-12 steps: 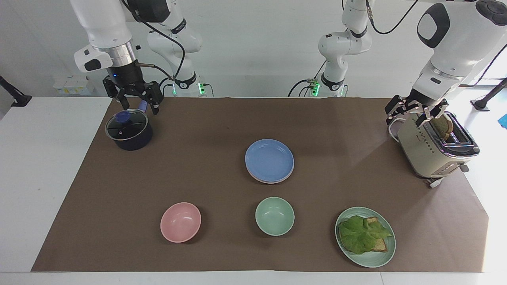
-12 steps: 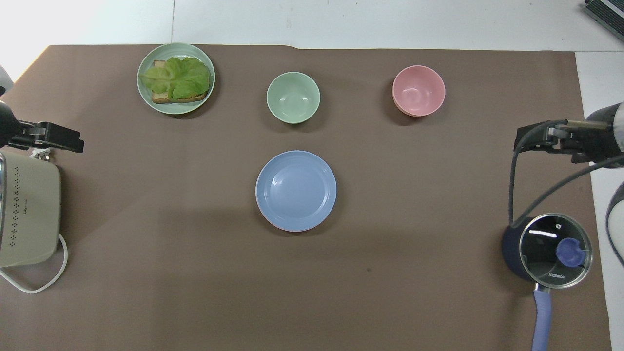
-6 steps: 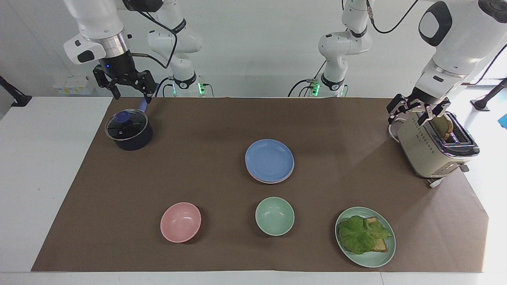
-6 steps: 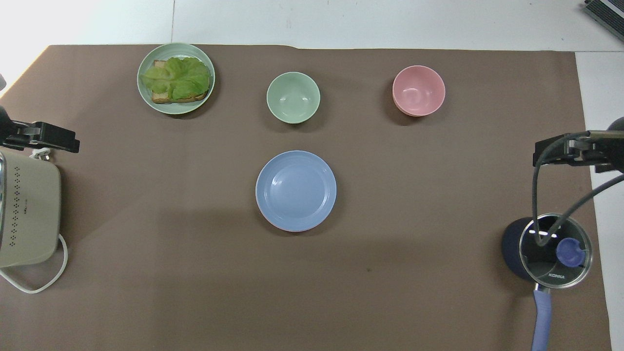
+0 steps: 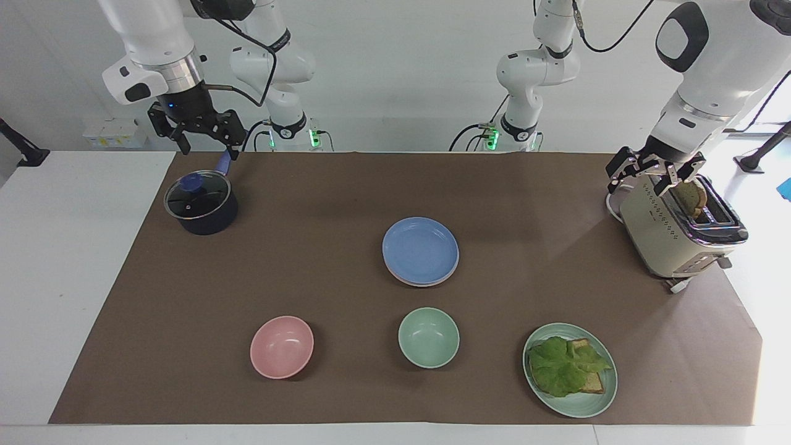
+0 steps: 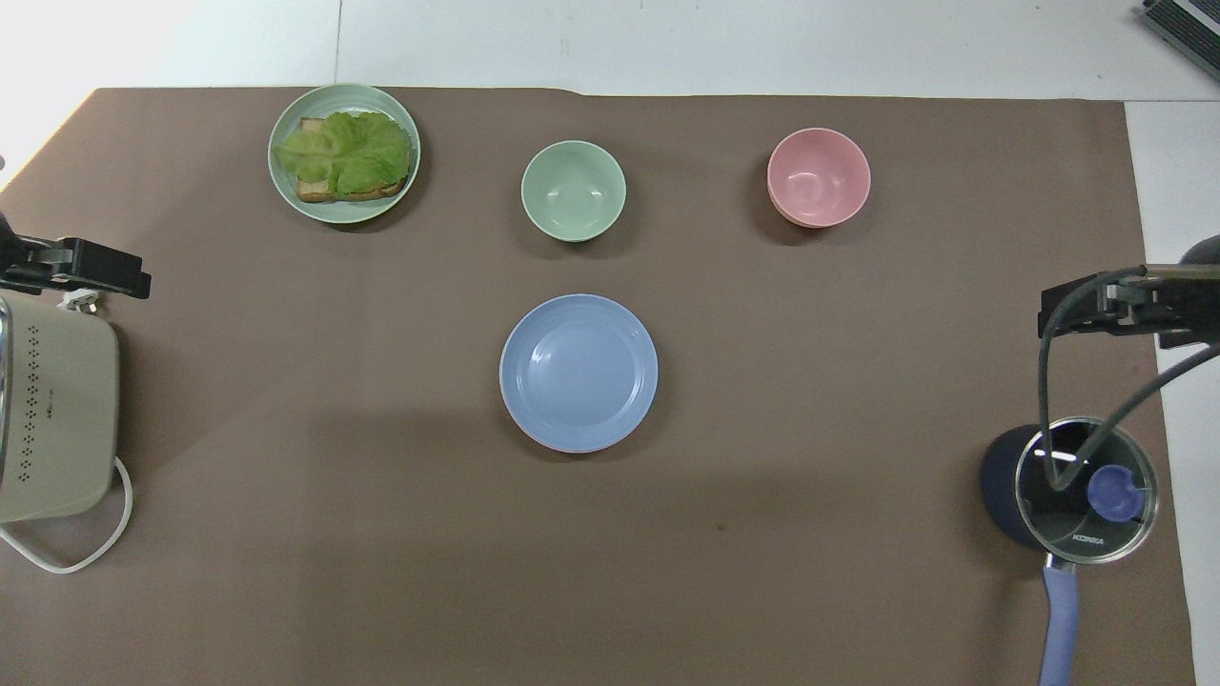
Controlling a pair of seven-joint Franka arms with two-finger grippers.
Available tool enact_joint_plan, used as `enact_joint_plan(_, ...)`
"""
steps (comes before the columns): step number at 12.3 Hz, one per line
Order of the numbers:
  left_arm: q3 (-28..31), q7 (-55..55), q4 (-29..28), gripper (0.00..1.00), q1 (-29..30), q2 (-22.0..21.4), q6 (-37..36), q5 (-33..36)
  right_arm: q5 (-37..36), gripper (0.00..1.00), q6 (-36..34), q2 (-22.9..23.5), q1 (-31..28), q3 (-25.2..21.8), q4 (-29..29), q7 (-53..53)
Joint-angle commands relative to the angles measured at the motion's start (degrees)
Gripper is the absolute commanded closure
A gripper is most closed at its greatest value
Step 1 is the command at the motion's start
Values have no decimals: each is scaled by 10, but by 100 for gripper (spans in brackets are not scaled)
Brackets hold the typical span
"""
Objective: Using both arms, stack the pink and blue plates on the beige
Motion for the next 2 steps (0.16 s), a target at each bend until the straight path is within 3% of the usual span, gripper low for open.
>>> enact_joint_plan(1,0,1,1,0,2,-6,-10,10,14,0,-8,-12,-12,5,-13,-17)
enact_joint_plan(2,0,1,2,0,2,-6,-10,10,14,0,-8,-12,-12,5,-13,-17)
